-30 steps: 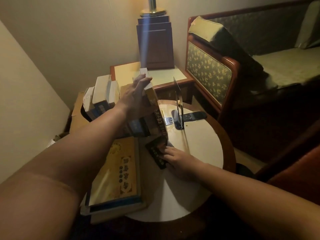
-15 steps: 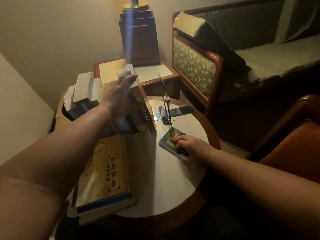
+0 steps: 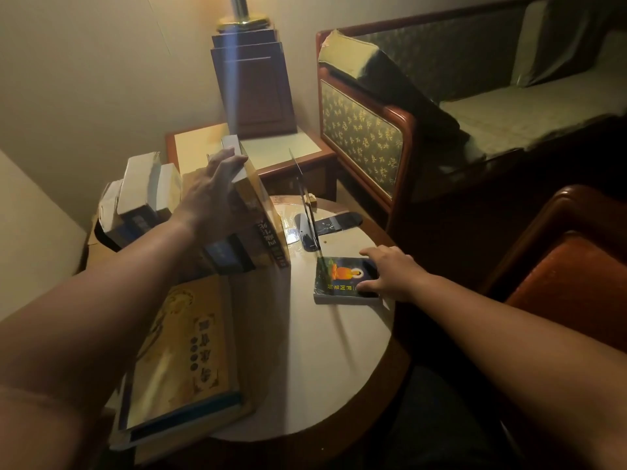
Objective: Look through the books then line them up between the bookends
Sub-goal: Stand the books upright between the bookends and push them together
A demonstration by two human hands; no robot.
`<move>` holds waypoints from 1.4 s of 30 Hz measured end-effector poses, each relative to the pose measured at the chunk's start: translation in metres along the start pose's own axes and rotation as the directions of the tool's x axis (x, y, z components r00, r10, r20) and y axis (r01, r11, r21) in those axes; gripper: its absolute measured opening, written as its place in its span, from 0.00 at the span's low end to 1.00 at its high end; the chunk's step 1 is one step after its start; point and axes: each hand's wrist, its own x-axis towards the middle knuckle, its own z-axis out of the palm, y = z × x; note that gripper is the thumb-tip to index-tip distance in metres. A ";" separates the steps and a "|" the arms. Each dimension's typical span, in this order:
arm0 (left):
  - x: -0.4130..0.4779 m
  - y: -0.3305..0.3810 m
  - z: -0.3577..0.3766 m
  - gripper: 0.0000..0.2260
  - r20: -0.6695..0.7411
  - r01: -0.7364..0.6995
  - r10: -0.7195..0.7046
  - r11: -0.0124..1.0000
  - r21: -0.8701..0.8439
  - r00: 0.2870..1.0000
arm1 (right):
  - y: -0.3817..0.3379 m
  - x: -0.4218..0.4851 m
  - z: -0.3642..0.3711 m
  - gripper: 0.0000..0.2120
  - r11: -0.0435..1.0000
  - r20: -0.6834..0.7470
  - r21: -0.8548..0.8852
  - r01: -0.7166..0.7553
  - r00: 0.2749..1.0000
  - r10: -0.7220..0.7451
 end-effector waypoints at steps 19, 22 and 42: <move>0.001 0.000 -0.001 0.45 0.018 0.029 -0.029 1.000 -0.008 0.999 | -0.042 0.002 -0.072 0.11 0.834 -0.360 0.409 0.371 0.905 -0.227; 0.001 0.000 -0.001 0.45 0.020 0.037 -0.037 0.999 -0.011 0.999 | -0.046 0.007 -0.064 0.13 0.885 -0.335 0.037 0.463 0.840 -0.426; 0.000 -0.003 0.001 0.46 0.014 0.030 -0.030 0.999 -0.013 0.999 | -0.037 -0.013 -0.021 0.22 0.945 -0.482 0.262 0.193 0.875 -0.045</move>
